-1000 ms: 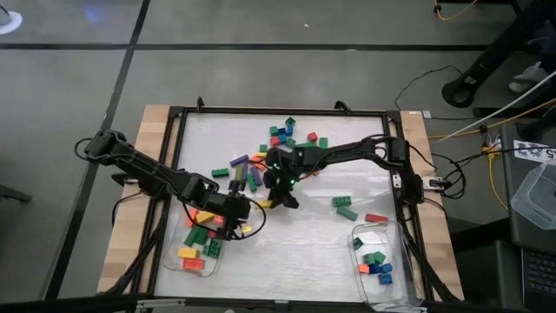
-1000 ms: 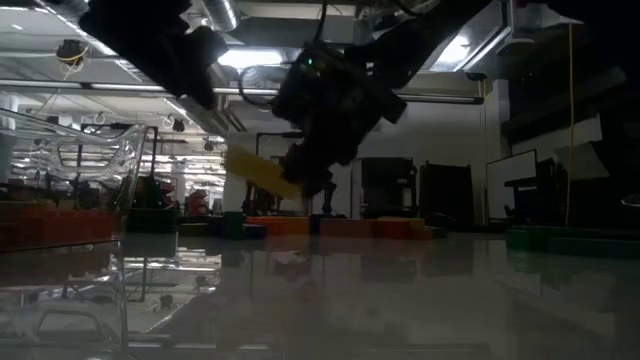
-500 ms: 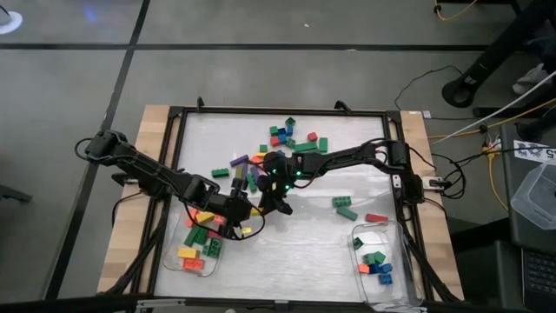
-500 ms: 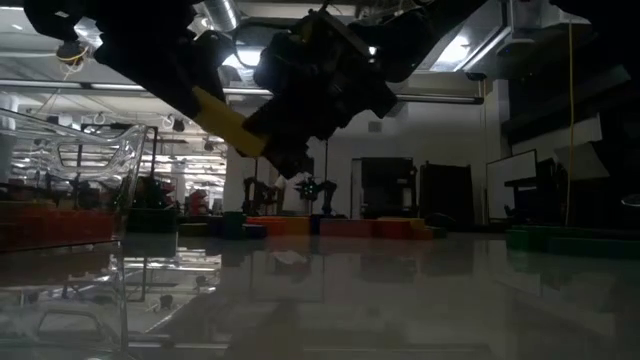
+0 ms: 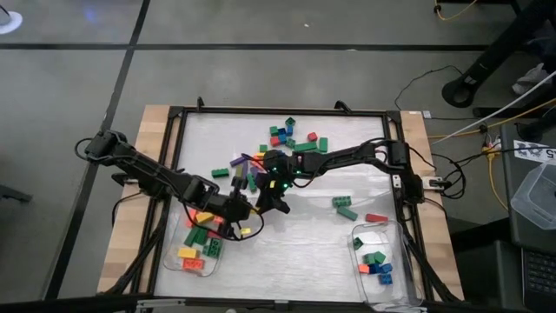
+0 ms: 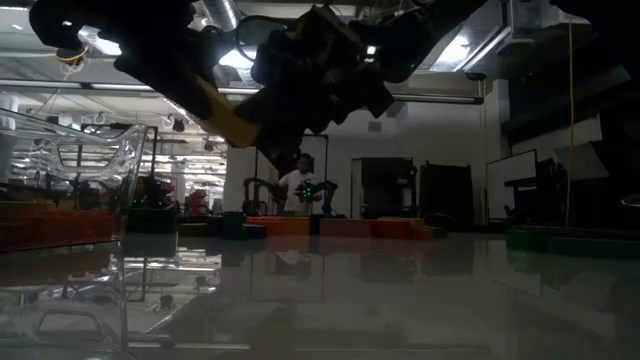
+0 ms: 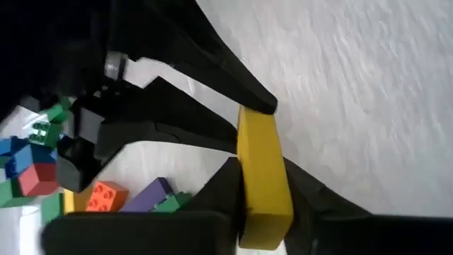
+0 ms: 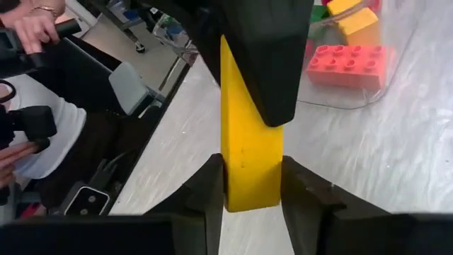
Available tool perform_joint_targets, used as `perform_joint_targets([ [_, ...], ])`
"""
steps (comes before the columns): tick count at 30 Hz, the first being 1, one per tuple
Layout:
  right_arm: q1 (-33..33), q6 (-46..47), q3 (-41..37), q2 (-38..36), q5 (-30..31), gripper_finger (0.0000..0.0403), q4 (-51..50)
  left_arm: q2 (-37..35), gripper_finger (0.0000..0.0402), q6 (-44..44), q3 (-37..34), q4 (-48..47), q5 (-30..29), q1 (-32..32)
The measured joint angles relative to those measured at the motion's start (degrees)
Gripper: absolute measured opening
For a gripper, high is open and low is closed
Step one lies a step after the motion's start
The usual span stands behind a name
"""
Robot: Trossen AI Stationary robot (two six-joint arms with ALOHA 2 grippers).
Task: Sort blocks by size
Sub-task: Put the large yellow wooden block into the left transparent bin
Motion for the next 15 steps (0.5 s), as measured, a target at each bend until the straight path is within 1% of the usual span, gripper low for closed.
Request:
perform_joint_targets([
  [1,0.0,0.0,0.0,0.0,0.2,0.0121,0.1,0.0,0.0041,-0.2,0.0,-0.1,0.2,0.0],
  [7,0.0,0.6,0.0,0.0,1.0,0.0158,0.4,-0.1,0.004,-3.3,0.0,-1.7,1.1,0.0],
  [13,0.0,0.7,0.0,0.0,3.5,0.0214,0.3,-1.0,0.004,-9.9,0.6,-6.1,7.8,-0.3],
  [15,-0.4,0.7,0.0,0.0,4.0,0.0228,0.2,-1.7,0.004,-11.7,1.8,-7.9,8.7,-0.8],
])
